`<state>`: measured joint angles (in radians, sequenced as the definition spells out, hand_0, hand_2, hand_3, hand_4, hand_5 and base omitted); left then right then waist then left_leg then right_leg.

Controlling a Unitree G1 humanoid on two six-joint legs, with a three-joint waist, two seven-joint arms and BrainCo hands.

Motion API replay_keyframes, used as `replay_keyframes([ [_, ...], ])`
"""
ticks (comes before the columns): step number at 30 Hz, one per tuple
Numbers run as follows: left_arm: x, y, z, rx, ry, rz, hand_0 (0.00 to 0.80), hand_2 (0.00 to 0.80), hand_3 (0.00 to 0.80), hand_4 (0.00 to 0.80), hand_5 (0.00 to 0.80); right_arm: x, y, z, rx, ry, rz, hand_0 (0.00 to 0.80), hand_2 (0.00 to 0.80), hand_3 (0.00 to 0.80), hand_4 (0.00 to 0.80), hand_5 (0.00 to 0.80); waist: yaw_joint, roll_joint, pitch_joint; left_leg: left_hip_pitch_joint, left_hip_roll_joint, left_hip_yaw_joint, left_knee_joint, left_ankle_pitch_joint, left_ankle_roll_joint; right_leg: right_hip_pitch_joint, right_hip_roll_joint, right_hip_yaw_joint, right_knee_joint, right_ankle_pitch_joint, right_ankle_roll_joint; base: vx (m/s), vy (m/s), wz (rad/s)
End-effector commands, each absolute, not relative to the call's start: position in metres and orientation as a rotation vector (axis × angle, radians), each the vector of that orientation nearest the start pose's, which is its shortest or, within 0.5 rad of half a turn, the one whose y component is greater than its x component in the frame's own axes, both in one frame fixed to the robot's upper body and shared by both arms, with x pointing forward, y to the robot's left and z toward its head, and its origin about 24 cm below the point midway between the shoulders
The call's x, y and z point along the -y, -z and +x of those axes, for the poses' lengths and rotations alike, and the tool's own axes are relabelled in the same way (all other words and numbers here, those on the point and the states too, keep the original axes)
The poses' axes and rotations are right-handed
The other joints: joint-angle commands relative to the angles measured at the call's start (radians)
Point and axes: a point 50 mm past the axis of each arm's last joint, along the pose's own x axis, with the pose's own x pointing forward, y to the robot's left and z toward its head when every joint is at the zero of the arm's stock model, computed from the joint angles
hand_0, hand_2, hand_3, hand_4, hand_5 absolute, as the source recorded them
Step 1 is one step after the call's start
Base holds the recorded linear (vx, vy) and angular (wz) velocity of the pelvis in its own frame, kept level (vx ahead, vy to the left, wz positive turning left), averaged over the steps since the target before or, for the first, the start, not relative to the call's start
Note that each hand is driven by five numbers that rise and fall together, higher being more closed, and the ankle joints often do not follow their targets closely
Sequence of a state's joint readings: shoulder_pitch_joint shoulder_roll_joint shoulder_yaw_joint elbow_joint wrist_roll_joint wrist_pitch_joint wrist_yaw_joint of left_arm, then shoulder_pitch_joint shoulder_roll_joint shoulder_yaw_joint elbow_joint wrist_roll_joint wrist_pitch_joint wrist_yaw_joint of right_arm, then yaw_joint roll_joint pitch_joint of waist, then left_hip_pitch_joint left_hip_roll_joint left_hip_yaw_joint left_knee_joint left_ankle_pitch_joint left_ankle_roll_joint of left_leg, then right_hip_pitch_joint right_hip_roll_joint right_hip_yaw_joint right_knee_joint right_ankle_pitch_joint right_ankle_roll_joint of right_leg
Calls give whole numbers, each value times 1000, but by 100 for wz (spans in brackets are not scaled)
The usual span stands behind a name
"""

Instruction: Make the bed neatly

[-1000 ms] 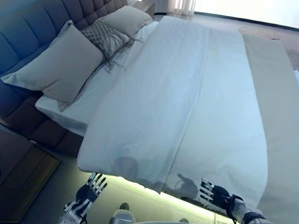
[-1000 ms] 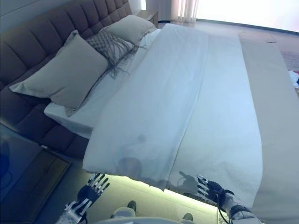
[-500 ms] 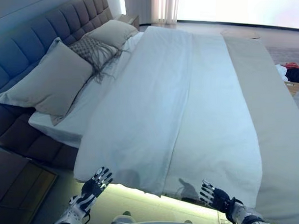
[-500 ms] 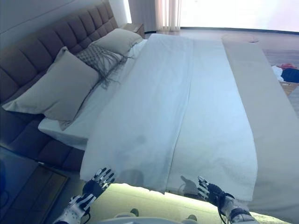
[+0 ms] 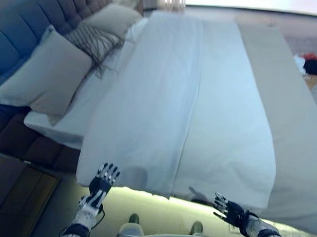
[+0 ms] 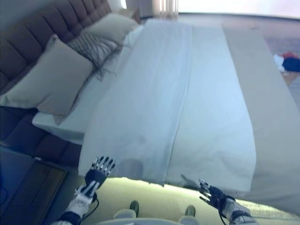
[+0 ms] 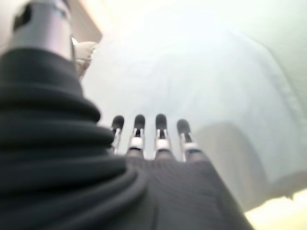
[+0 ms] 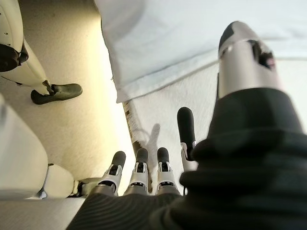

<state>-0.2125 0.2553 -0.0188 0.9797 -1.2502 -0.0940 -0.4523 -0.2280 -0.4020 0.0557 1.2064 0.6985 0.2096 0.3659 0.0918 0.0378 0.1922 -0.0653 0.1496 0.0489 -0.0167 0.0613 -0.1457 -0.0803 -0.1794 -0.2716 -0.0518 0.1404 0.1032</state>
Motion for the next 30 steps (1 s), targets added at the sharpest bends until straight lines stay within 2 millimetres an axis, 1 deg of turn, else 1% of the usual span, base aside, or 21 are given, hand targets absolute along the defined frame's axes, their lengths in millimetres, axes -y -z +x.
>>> replay_keyframes([
  [1,-235,24,295,-57,-97,-970,0,0,0,0,0,265,80,242,-781,99,481,0,0,0,0,0,-24,-49,145,-109,30,-37,106,-4,1,-71,-105,81,182,-90,47,-287,65,-15],
  [4,-239,3,313,7,-83,-955,0,0,0,0,0,262,67,261,-740,79,479,0,0,0,0,0,-31,-69,193,-192,18,-38,169,-15,9,-169,-107,106,244,-87,52,-229,51,-8],
  [6,-242,-12,323,54,-68,-946,0,0,0,0,0,263,55,274,-708,64,475,0,0,0,0,0,-33,-80,224,-247,8,-37,216,-24,16,-234,-107,117,290,-84,58,-228,77,-9],
  [9,-249,-29,332,118,-66,-952,0,0,0,0,0,270,39,288,-672,56,462,0,0,0,0,0,-39,-87,258,-317,-2,-31,291,-44,26,-318,-112,141,366,-91,66,-181,134,-9],
  [11,-253,-37,336,151,-71,-953,0,0,0,0,0,275,31,293,-654,54,446,0,0,0,0,0,-43,-85,276,-358,-6,-28,337,-57,31,-361,-115,157,402,-94,70,-123,156,-6],
  [18,-273,-59,340,273,-127,-997,0,0,0,0,0,296,12,299,-615,61,384,0,0,0,0,0,-56,-67,309,-469,-9,-20,444,-107,42,-480,-125,197,477,-97,78,-82,175,-5],
  [22,-279,-65,340,352,-158,-1071,0,0,0,0,0,300,8,300,-607,59,347,0,0,0,0,0,-55,-65,317,-515,-16,-23,477,-124,44,-529,-127,209,501,-94,79,-54,150,-2],
  [27,-284,-69,338,453,-173,-1124,0,0,0,0,0,303,7,300,-603,58,325,0,0,0,0,0,-45,-83,322,-560,-20,-36,508,-139,44,-563,-130,202,516,-88,78,-29,50,2],
  [30,-293,-74,336,527,-200,-1167,0,0,0,0,0,301,7,299,-589,36,327,0,0,0,0,0,-38,-99,323,-581,-19,-44,522,-148,42,-572,-131,194,514,-85,79,-20,0,5],
])
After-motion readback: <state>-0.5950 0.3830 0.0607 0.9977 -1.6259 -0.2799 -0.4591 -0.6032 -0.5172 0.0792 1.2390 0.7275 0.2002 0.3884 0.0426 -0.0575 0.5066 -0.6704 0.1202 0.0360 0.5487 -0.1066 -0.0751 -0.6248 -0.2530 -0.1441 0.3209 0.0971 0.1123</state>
